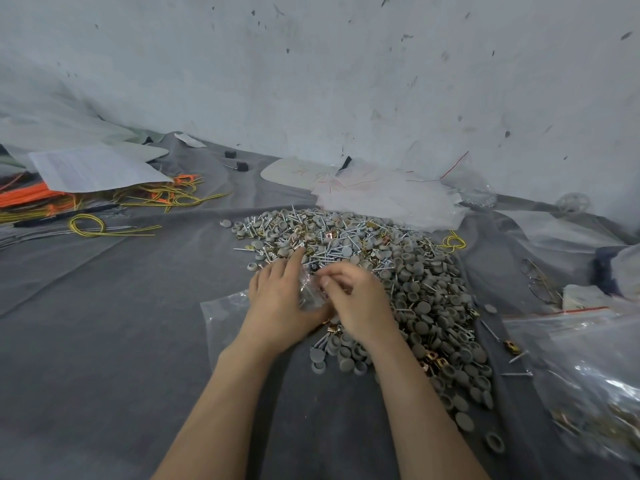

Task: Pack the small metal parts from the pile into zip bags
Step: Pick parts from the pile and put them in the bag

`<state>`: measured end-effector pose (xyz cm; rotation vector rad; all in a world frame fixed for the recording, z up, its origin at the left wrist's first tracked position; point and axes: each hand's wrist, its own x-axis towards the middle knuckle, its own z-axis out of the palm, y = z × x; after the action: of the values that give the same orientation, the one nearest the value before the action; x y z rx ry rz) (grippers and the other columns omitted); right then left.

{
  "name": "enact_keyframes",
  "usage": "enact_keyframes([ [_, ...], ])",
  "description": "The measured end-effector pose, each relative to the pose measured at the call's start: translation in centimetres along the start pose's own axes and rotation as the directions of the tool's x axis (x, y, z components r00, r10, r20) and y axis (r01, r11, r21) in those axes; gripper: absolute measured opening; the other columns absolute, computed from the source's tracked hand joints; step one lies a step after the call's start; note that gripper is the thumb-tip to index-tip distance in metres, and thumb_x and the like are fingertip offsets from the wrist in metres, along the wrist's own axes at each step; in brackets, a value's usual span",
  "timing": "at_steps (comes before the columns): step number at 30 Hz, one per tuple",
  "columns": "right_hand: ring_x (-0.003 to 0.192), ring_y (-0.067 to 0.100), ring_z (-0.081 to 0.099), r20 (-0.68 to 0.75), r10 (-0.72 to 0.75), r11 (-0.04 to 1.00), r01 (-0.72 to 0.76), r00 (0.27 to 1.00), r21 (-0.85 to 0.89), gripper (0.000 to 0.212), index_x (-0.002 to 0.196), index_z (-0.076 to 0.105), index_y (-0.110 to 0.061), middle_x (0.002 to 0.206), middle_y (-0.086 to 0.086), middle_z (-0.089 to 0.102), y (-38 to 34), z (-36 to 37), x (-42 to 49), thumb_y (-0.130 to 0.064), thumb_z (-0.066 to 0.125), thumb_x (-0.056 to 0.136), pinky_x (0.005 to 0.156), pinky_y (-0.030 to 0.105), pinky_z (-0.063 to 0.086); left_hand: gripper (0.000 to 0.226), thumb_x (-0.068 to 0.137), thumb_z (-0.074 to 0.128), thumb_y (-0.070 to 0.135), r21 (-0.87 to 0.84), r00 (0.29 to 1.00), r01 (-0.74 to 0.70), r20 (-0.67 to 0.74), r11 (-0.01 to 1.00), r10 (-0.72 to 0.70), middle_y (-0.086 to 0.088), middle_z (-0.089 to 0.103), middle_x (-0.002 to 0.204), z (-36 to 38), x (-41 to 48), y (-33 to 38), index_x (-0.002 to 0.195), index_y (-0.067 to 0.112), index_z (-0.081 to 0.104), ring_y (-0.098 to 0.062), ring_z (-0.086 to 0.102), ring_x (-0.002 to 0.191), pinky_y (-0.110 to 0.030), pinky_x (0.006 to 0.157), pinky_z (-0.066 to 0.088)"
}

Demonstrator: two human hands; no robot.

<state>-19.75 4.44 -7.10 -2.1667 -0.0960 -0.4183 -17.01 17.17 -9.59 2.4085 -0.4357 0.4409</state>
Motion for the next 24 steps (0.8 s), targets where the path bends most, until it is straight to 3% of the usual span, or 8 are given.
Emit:
enact_keyframes([
  [3,0.074,-0.012,0.051,-0.229,0.074,0.994,-0.091,0.971,-0.065,0.015,0.105,0.066,-0.015,0.093,-0.008,0.064,0.5,-2.2,0.1,-0.013,0.056,0.094,0.059,-0.004,0.037,0.103,0.072,0.065,0.064,0.007,0.999,0.031,0.028,1.0,-0.031,-0.003,0.036,0.148,-0.2,-0.1,-0.1,0.151,0.021,0.016,-0.026,0.03,0.136,-0.042,0.113,0.022],
  [5,0.072,-0.003,0.055,-0.355,0.095,0.976,-0.156,0.93,-0.149,0.014,0.102,0.068,-0.014,0.089,-0.006,0.063,1.2,-3.8,-0.1,-0.015,0.058,0.092,0.059,0.002,0.038,0.106,0.072,0.065,0.066,0.015,0.998,0.042,0.052,0.999,-0.042,-0.003,0.032,0.151,-0.2,-0.1,-0.1,0.152,0.022,0.012,-0.026,0.028,0.138,-0.042,0.114,0.021],
  [7,0.08,0.013,0.061,-0.329,0.122,0.945,-0.211,0.936,-0.25,0.012,0.097,0.071,-0.015,0.091,-0.001,0.066,1.7,-4.6,-0.2,-0.019,0.061,0.09,0.069,0.019,0.045,0.108,0.071,0.066,0.065,0.027,0.995,0.052,0.081,0.998,-0.054,-0.002,0.029,0.153,-0.2,-0.1,-0.2,0.152,0.024,0.008,-0.026,0.027,0.139,-0.042,0.114,0.019],
  [9,0.093,0.021,0.06,-0.216,0.182,0.887,-0.255,0.959,-0.384,0.014,0.096,0.072,-0.02,0.101,0.004,0.065,2.0,-4.4,-0.1,-0.026,0.063,0.088,0.082,0.031,0.05,0.11,0.07,0.067,0.065,0.039,0.994,0.059,0.093,0.998,-0.062,-0.001,0.025,0.155,-0.1,-0.2,-0.3,0.152,0.025,0.005,-0.026,0.025,0.14,-0.041,0.114,0.017],
  [12,0.113,0.028,0.051,-0.095,0.28,0.801,-0.287,0.955,-0.526,0.021,0.105,0.07,-0.028,0.117,0.007,0.058,1.8,-3.5,-0.1,-0.036,0.06,0.089,0.096,0.043,0.046,0.111,0.07,0.066,0.067,0.071,0.99,0.07,0.118,0.995,-0.078,0.001,0.022,0.156,0.1,-0.3,-0.6,0.152,0.027,0.001,-0.025,0.023,0.14,-0.041,0.115,0.014],
  [15,0.117,0.027,0.046,-0.097,0.274,0.773,-0.279,0.957,-0.571,0.021,0.107,0.069,-0.031,0.119,0.003,0.055,1.6,-2.8,-0.2,-0.036,0.055,0.093,0.1,0.043,0.04,0.106,0.073,0.066,0.062,0.074,0.99,0.084,0.111,0.994,-0.092,0.001,0.028,0.153,0.2,-0.2,-0.7,0.151,0.027,0.004,-0.026,0.026,0.139,-0.042,0.114,0.015],
  [19,0.109,0.024,0.048,-0.169,0.214,0.777,-0.272,0.962,-0.567,0.017,0.103,0.068,-0.028,0.113,0.002,0.053,1.3,-1.9,-0.4,-0.031,0.055,0.093,0.092,0.04,0.041,0.1,0.076,0.068,0.056,0.061,0.994,0.094,0.048,0.994,-0.097,-0.001,0.037,0.146,0.1,-0.1,-0.6,0.151,0.024,0.011,-0.026,0.033,0.134,-0.041,0.11,0.022],
  [24,0.098,0.021,0.054,-0.193,0.13,0.841,-0.211,0.973,-0.498,0.009,0.095,0.064,-0.02,0.101,-0.001,0.059,1.5,-1.4,-0.3,-0.023,0.055,0.094,0.089,0.037,0.043,0.097,0.077,0.069,0.053,0.028,0.993,0.122,-0.008,0.992,-0.121,-0.003,0.037,0.146,-0.1,-0.1,-0.4,0.151,0.021,0.015,-0.027,0.035,0.133,-0.041,0.109,0.026],
])
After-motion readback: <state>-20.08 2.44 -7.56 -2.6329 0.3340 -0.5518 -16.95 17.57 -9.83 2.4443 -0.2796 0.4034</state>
